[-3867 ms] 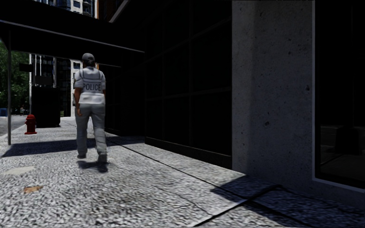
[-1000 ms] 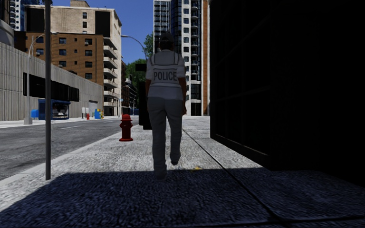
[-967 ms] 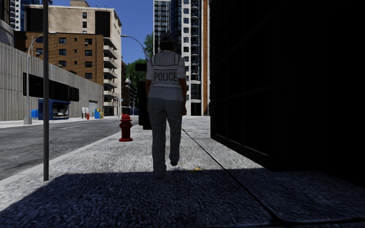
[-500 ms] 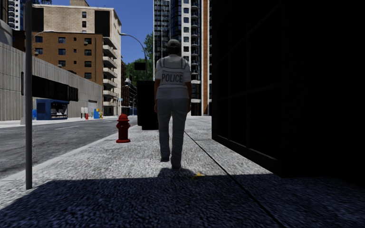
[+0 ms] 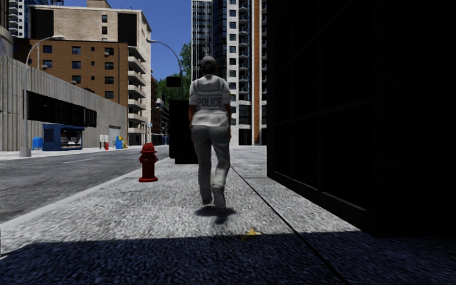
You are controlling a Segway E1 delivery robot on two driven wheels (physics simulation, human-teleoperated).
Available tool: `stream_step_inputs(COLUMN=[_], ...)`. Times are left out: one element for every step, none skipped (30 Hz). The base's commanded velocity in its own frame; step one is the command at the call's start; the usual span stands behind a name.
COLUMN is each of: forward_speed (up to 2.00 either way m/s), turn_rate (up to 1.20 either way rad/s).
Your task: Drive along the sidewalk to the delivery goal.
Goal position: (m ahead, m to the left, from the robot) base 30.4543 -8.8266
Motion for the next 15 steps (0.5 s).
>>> stream_step_inputs(forward_speed=[0.71, 0.71, 0.71, 0.72, 0.72, 0.72, 0.74, 0.78, 0.78, 0.81, 0.84, 0.87, 0.87, 0.89, 0.92], turn_rate=[0.00, 0.00, 0.00, 0.00, 0.00, 0.00, 0.00, 0.00, 0.00, 0.00, 0.00, 0.00, 0.00, 0.00, 0.00])
